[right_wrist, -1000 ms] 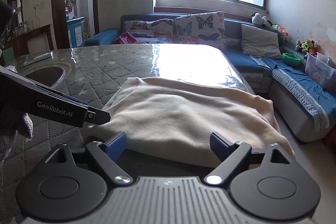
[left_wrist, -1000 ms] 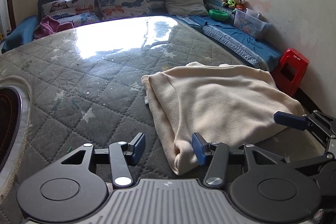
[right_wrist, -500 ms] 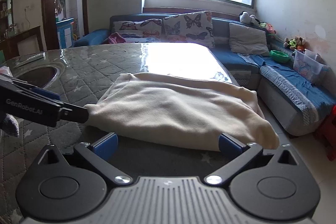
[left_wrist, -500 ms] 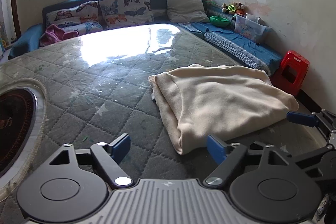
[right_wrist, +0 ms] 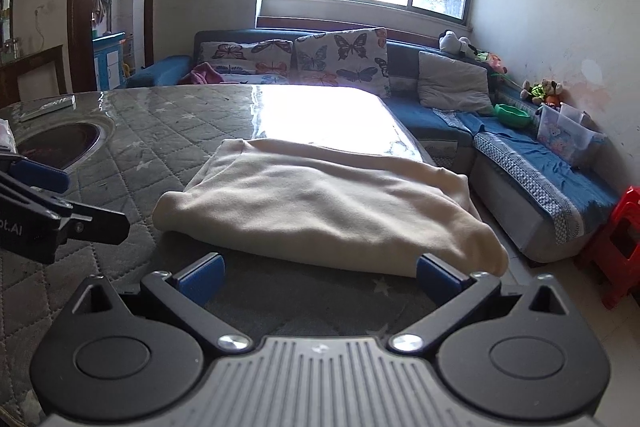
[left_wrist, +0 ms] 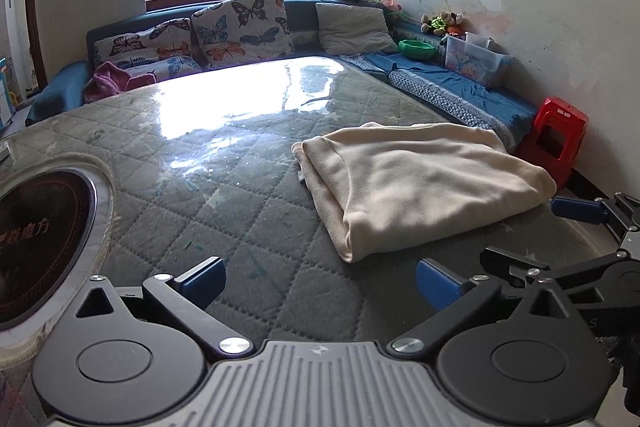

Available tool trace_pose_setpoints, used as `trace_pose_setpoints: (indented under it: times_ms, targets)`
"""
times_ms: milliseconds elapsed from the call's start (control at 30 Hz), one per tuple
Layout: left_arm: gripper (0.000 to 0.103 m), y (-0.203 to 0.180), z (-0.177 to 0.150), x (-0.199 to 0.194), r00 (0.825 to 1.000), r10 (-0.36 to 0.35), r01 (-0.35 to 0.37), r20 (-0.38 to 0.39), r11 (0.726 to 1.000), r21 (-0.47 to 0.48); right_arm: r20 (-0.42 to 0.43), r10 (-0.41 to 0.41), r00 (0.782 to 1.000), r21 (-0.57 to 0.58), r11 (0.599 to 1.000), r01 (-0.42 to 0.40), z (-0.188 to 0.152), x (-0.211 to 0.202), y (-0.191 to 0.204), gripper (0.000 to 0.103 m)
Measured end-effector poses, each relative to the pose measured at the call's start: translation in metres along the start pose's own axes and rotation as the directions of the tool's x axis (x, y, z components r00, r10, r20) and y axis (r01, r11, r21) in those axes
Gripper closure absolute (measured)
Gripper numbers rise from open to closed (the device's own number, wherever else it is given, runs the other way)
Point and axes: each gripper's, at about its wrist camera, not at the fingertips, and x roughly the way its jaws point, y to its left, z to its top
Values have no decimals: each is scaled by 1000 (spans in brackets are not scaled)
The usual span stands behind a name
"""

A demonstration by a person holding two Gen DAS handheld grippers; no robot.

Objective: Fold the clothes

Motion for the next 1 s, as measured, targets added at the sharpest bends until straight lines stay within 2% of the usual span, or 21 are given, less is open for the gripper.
trace_pose_setpoints:
  times_ms: [400,1000]
  targets:
    - [0,6,-15,-19,1000,17,-17,19,1000,-18,-17,-18,1000,47,999,19,-5,-7,4,0]
    - [0,-4,-34,-26,1000,18,-18,0,1000,-13,-22,-31,999,92,995,33,-17,-15,5,0]
